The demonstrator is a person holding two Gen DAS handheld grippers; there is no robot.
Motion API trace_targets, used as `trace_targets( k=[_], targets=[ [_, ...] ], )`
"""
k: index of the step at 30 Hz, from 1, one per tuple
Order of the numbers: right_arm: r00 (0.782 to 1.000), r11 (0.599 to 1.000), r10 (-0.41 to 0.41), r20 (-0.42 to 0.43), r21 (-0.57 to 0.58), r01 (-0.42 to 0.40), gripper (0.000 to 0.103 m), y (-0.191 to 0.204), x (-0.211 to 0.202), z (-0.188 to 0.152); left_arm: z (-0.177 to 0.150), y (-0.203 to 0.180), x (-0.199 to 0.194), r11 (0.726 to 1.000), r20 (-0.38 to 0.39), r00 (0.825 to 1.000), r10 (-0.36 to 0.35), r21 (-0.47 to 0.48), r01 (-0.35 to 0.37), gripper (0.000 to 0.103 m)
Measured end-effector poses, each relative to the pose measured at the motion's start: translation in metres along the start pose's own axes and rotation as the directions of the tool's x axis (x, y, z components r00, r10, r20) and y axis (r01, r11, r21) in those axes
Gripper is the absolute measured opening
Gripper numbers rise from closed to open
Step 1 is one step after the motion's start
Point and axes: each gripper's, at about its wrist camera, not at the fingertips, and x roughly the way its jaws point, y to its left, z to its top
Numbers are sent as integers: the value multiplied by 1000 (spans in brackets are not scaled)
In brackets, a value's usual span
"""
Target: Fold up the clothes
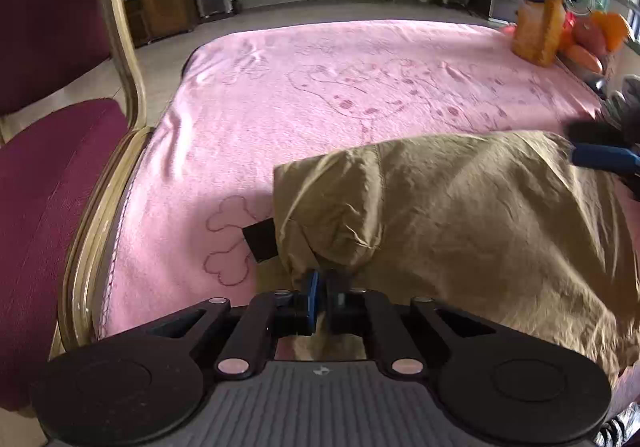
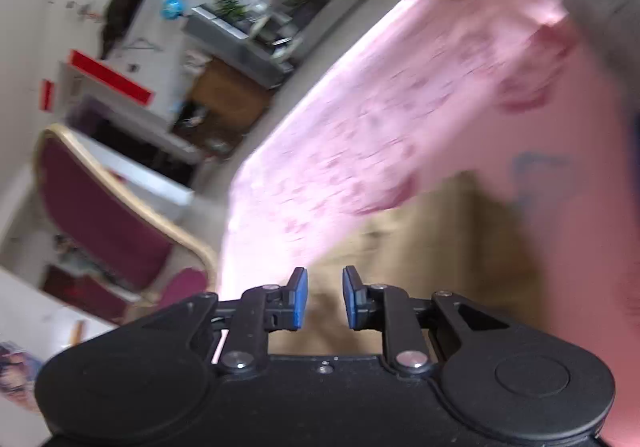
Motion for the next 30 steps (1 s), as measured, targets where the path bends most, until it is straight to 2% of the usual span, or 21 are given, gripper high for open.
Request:
trace_targets(
  k=[1, 3, 4, 5, 7, 9, 10, 11, 12, 13, 14, 17, 19, 21, 23, 24, 25, 26, 27, 28, 30],
  targets=[
    [996, 997, 75, -38, 17, -75, 20, -2, 11, -2, -1, 0, -1, 1000, 2, 1000, -1, 1, 1, 3],
    [965, 974, 220, -147, 82, -209, 20, -9, 37, -7, 0, 2, -1, 1000, -2, 1000, -9, -7, 9, 3],
    [950, 967, 245, -193, 115, -226, 20, -14, 50, -9, 1, 4, -1, 1000, -2, 1000, -12, -10, 12, 3],
    [952, 969, 227, -207, 148, -199, 18, -23, 59, -11, 1, 4, -1, 1000, -1, 1000, -12, -9, 12, 3],
    [976, 967, 177, -125, 209, -149, 0, -49, 55, -5, 0, 4, -2, 1000, 3, 1000, -10, -2, 10, 3],
    [995, 963, 101, -15, 251, -94, 0, -73, 41, 4, -1, 3, -2, 1000, 8, 1000, -10, 2, 10, 3],
    [999, 964, 13, 51, 263, -26, 0, -81, 27, 9, -1, 2, -2, 1000, 8, 1000, -9, 2, 9, 3],
    [991, 969, -72, 111, 243, 44, 0, -84, 14, 12, -1, 2, -2, 1000, 8, 1000, -8, 2, 8, 3],
    [973, 967, -154, 169, 228, 114, 0, -87, 1, 16, -2, 2, -1, 1000, 8, 1000, -7, 3, 7, 3],
    [957, 959, -220, 190, 223, 176, 0, -84, -7, 18, -2, 1, -2, 1000, 10, 1000, -3, 7, 3, 3],
    [936, 947, -281, 212, 216, 236, 7, -80, -15, 19, -3, 0, -2, 1000, 12, 1000, 1, 13, -1, 3],
    [886, 935, -355, 299, 133, 330, 12, -57, -33, 16, -5, -3, -4, 1000, 18, 1000, 12, 29, -13, 3],
    [914, 959, -284, 291, 100, 266, 13, -44, -39, 14, -6, -3, -4, 999, 22, 1000, 16, 34, -17, 3],
    [947, 981, -187, 262, -1, 194, 17, -25, -34, 9, -6, -3, -4, 999, 23, 1000, 17, 33, -18, 3],
    [984, 995, -72, 162, -63, 83, 19, -14, -18, 4, -7, -3, -4, 999, 27, 999, 16, 40, -17, 3],
    [996, 999, -20, 90, -45, 25, 19, -15, -7, 1, -8, -3, -4, 999, 30, 999, 16, 43, -17, 3],
    [1000, 1000, -9, 23, -7, 9, 19, -20, 5, -1, -9, -3, -4, 999, 31, 999, 15, 47, -16, 3],
    [998, 997, -67, -5, 22, 68, 14, -26, 14, -4, -9, -2, -4, 999, 31, 999, 14, 49, -15, 3],
    [988, 989, -147, 41, 28, 146, 9, -33, 12, -5, -9, -2, -4, 999, 30, 999, 12, 48, -14, 3],
    [964, 969, -247, 103, 30, 245, 0, -40, 5, -3, -10, -2, -4, 999, 29, 1000, 11, 45, -12, 3],
    [934, 949, -314, 171, 73, 306, 0, -52, -14, 9, -10, -3, -5, 999, 25, 1000, 14, 40, -15, 3]
  ],
)
